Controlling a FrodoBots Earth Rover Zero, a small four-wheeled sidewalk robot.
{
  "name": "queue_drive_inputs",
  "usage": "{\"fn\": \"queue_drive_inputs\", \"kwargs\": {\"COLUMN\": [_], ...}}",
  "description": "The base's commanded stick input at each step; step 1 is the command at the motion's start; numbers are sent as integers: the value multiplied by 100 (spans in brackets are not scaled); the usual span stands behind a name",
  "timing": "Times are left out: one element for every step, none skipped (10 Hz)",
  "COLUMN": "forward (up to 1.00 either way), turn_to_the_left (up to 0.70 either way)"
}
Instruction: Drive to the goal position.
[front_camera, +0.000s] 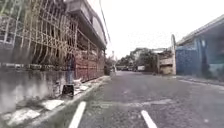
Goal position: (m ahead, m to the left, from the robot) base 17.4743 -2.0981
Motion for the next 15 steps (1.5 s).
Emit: {"fn": "queue_drive_inputs", "kwargs": {"forward": [70, 70, 70, 70, 70, 70, 70, 70, 70, 70, 70, 70, 70, 70, 70], "turn_to_the_left": [-35, -35, -35, -21, 0, 0, 0, 0, 0, 0, -8, -35, -35, -29, -15]}}
